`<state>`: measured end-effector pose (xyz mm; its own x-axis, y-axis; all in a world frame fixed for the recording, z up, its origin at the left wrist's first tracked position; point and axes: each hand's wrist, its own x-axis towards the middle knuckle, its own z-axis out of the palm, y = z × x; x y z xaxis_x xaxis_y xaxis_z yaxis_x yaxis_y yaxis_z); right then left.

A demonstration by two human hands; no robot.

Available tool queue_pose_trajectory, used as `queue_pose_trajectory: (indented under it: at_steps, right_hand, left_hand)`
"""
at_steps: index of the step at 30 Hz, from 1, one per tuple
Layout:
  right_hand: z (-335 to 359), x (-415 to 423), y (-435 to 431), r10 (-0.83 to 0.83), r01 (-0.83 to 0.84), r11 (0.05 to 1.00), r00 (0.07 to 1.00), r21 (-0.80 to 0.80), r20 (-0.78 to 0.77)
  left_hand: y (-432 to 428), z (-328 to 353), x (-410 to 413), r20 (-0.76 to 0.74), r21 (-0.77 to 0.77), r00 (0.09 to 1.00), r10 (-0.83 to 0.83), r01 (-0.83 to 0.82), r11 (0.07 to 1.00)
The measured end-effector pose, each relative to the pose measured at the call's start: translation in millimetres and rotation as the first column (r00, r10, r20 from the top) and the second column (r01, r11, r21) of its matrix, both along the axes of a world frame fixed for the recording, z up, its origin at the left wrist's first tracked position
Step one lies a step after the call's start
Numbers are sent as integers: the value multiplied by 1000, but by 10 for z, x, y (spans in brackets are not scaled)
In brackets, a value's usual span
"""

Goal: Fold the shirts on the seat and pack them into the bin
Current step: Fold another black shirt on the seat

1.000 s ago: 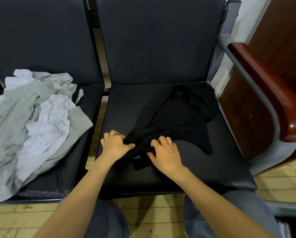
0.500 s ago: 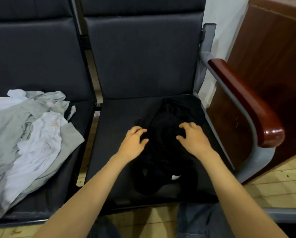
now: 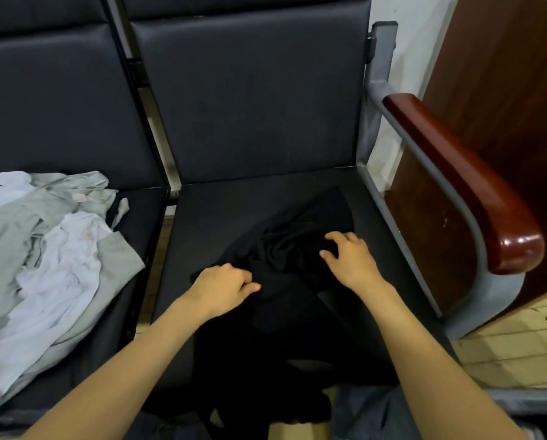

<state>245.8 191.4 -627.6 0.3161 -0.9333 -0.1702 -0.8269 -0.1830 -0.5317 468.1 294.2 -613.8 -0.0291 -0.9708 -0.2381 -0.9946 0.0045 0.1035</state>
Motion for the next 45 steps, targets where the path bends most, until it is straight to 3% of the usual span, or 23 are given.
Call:
queue_pose_trajectory:
  at_steps: [2, 4, 7, 10, 12, 14, 15, 18, 20, 22, 24, 26, 28, 30, 31, 34, 38, 41, 43, 45]
  right_hand:
    - [-73, 125, -1, 53, -49, 998, 989, 34, -139]
    - [-138, 263, 47, 109, -102, 994, 967, 44, -232]
    - [-187, 386, 73, 114, -110, 993, 960, 30, -256]
    - [-164, 366, 45, -34, 27, 999, 982, -42, -186]
    - [-125, 307, -25, -180, 177, 984, 958, -33, -223]
    - [-84, 255, -99, -189, 214, 974, 945, 68, -266]
    - [-80, 241, -121, -143, 175, 978, 959, 115, -245]
    - [-10, 249, -118, -91, 110, 982, 988, 153, -124]
    - [55, 307, -249, -123, 132, 980, 990, 148, -66]
    - [141, 426, -474, -150, 150, 978, 989, 144, -11]
    - [240, 619, -692, -133, 132, 991, 989, 17, 66]
    - [347, 870, -782, -6, 22, 995, 987, -99, 159]
    - [386, 1069, -745, 100, -87, 993, 979, -81, 178]
    - [301, 1133, -660, 115, -110, 992, 989, -67, 92]
    - [228, 1119, -607, 111, -109, 991, 994, -77, 23]
    - [35, 993, -397, 40, -43, 998, 996, -38, -84]
    - [-130, 898, -259, -81, 77, 997, 971, -28, -225]
    - [-129, 901, -285, -66, 53, 997, 954, -51, -293]
    - [-75, 875, -358, -33, 37, 999, 976, 16, -213]
    - [3, 787, -474, -93, 80, 983, 994, 167, 66]
  left_hand:
    - [-73, 22, -14, -29, -181, 995, 97, -100, 978]
    - [-259, -41, -22, -150, -296, 975, 167, -205, 933]
    - [-561, -142, 4, -284, -185, 904, 319, -378, 907]
    - [-758, -163, 125, -288, 28, 785, 549, -566, 824]
    - [-809, -147, 180, -276, 156, 753, 597, -577, 801]
    - [-822, -123, 207, -356, 195, 728, 586, -555, 809]
    - [-824, -121, 227, -475, 218, 657, 585, -556, 802]
    - [-817, -34, 344, -758, 408, 235, 609, -557, 723]
    - [-837, -31, 500, -780, 457, 120, 614, -561, 691]
    - [-841, -62, 636, -786, 405, 134, 604, -627, 666]
    - [-809, -120, 711, -769, 282, 231, 596, -714, 641]
    - [-732, -188, 704, -643, 76, 466, 608, -751, 656]
    - [-648, -250, 654, -441, -186, 694, 569, -691, 699]
    - [-563, -269, 595, -357, -380, 838, 412, -533, 756]
    - [-533, -276, 576, -349, -402, 881, 319, -448, 798]
    - [-423, -285, 458, -304, -313, 937, 173, -270, 911]
    - [-292, -247, 148, -245, -318, 964, 107, -184, 930]
    - [-230, -306, 61, -160, -197, 983, 93, -124, 973]
    - [-180, -324, 82, -161, -138, 980, 118, -140, 980]
    - [-142, -320, 107, -149, -145, 982, 118, -140, 979]
